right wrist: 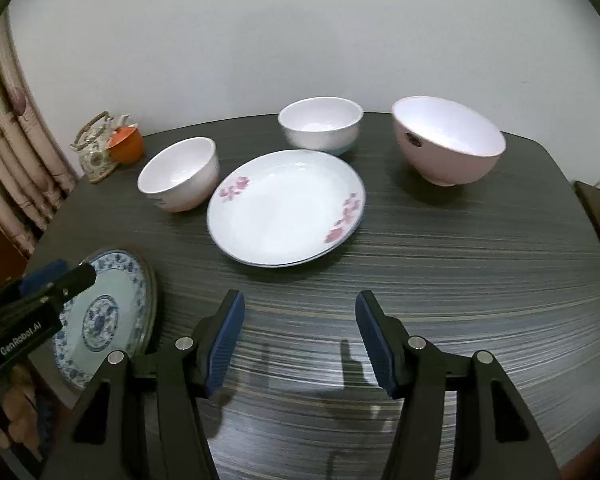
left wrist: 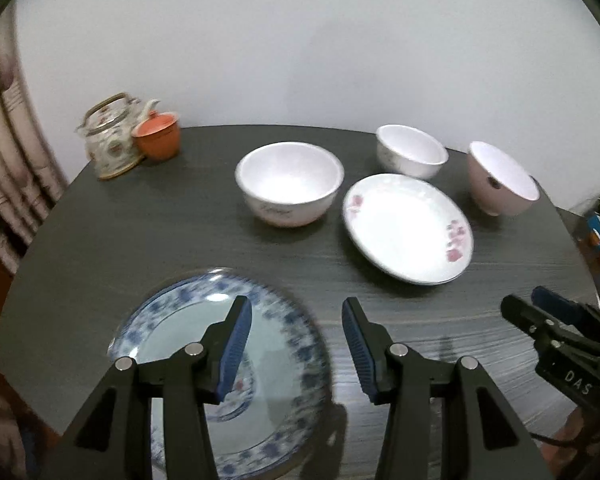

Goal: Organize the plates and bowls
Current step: 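Move the left tool to the pink-flowered white plate and grip its rim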

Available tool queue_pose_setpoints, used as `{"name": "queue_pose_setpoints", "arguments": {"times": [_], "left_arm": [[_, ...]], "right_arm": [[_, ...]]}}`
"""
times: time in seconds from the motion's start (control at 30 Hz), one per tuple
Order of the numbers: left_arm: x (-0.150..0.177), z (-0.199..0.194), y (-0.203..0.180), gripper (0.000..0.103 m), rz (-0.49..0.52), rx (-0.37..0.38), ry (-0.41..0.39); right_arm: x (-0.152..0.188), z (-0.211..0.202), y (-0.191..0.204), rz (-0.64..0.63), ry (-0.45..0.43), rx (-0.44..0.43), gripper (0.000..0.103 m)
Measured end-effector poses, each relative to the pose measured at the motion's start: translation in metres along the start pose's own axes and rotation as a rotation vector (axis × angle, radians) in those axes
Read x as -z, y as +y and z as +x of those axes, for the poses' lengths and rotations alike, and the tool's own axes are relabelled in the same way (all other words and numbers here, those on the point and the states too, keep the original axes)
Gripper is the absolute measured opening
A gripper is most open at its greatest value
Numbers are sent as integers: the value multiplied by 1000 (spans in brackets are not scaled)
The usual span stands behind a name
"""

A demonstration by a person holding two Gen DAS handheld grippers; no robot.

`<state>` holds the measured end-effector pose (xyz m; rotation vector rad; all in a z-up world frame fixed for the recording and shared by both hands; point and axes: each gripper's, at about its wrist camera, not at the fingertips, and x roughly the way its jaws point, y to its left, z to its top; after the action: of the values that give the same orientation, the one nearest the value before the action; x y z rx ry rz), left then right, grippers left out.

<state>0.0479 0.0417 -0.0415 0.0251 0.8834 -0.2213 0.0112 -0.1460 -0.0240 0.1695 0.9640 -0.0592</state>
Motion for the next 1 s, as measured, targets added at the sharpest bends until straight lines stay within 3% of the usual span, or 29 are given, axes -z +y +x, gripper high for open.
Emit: {"name": "queue_pose_setpoints", "arguments": {"times": [0.27,0.6,1.0], "left_arm": [[-29,33,-5,48,-85,128,64],[-54,89,-15,48,-121,183,151],[-61,135,-19,48,-166,219,237]], "right_arm": [[-19,9,-23,40,6,-32,55],[-47,49,-50,77,58,-26,52],[-65,101,-69,94,110,-58,47]]}}
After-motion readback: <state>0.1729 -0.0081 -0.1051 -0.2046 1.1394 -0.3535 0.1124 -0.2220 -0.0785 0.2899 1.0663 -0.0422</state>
